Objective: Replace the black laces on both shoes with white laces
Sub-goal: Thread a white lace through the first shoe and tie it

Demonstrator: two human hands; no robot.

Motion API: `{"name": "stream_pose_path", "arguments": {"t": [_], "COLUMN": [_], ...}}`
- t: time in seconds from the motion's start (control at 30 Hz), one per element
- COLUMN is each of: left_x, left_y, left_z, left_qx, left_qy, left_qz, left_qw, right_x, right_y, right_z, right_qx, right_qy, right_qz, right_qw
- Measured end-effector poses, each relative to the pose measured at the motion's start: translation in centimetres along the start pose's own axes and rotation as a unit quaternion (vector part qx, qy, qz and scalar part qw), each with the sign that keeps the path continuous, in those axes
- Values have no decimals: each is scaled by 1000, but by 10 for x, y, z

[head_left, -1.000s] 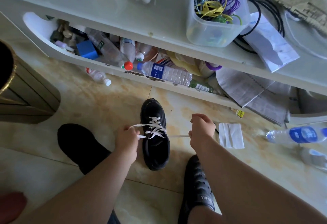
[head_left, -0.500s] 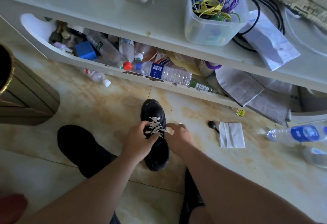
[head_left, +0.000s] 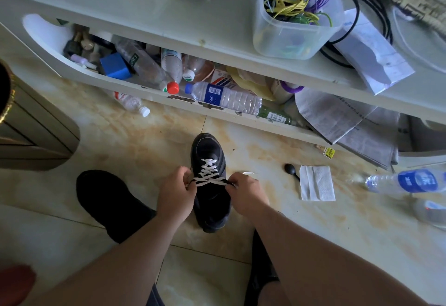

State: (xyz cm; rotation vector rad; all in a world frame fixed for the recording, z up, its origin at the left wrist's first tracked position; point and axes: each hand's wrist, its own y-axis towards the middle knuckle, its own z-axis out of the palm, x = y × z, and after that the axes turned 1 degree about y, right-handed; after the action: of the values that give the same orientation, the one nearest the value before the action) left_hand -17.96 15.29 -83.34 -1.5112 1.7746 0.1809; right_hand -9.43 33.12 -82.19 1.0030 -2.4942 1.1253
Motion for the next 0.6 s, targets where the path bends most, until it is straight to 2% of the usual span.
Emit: {"name": "stream_pose_path", "arguments": {"t": [0.07, 0.2, 0.3, 0.43, 0.5, 0.6], "left_x": [4, 8, 9, 10, 14, 8], "left_y": [1, 5, 6, 2, 4, 7], "left_z": [-1, -9, -10, -3, -1, -2], "left_qx": [10, 37, 33, 29, 51, 123], "left_qy": [56, 142, 151, 150, 135, 79], "left_qz": [43, 68, 61, 46, 29, 34], "left_qw": [997, 987, 986, 987, 989, 989], "right_x": [0, -4, -9, -7, -4, 7], "right_y": [0, -2, -6, -7, -4, -1], "right_z": [-1, -2, 1, 3, 1, -3], "right_qx": [-6, -19, -17, -9, 15, 60], "right_qy": [-9, -62, -82, -52, -33, -6], "right_qz": [2, 6, 14, 19, 20, 27], "right_qw": [1000, 998, 996, 998, 999, 998]}}
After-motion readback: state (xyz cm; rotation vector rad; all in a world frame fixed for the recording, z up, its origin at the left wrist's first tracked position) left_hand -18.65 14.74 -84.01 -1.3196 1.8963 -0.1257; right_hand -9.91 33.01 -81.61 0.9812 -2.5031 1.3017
